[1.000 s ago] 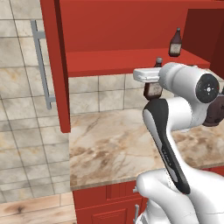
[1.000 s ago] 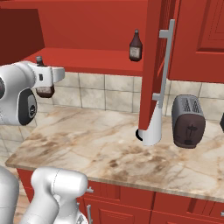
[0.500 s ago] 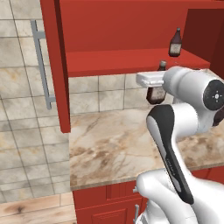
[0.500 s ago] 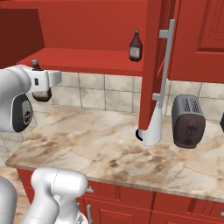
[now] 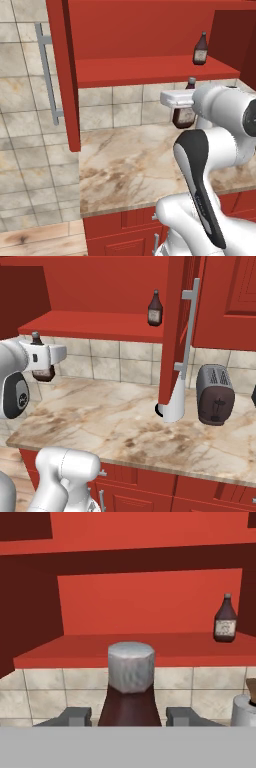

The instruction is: Move the ketchup and ketchup from the cabinet to the dining counter.

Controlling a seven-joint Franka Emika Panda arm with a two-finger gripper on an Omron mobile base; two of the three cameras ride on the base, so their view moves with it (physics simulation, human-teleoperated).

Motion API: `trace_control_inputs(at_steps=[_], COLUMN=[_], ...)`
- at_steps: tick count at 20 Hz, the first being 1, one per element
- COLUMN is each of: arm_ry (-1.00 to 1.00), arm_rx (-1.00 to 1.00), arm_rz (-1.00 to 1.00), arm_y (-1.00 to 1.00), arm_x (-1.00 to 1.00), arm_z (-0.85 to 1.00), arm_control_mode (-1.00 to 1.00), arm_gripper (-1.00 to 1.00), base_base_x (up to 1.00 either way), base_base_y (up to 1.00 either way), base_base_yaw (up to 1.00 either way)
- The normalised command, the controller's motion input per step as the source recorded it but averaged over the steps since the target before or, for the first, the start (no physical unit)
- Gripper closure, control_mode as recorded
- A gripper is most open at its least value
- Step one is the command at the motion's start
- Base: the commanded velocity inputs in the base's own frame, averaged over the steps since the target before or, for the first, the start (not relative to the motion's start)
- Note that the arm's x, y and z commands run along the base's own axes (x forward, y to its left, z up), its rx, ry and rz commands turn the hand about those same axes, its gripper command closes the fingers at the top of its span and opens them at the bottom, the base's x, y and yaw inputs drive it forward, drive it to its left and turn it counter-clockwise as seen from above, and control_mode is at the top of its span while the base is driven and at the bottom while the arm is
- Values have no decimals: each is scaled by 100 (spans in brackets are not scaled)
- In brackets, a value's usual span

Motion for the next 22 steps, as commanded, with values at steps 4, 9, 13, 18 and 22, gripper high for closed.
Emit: trace_control_inputs(at_steps=[4,9,13,18,22], arm_ry=[5,0,0,0,0], arm_rx=[0,0,0,0,0], arm_rz=[0,0,0,0,0], arm_y=[-1,0,0,0,0], arm_x=[0,0,0,0,0], arm_z=[0,0,0,0,0], arm_control_mode=[-100,-100,-100,-100,-100], arm_gripper=[100,100,100,100,100], base_base_x=[0,0,0,0,0], base_base_y=[0,0,0,0,0], base_base_yaw=[0,0,0,0,0])
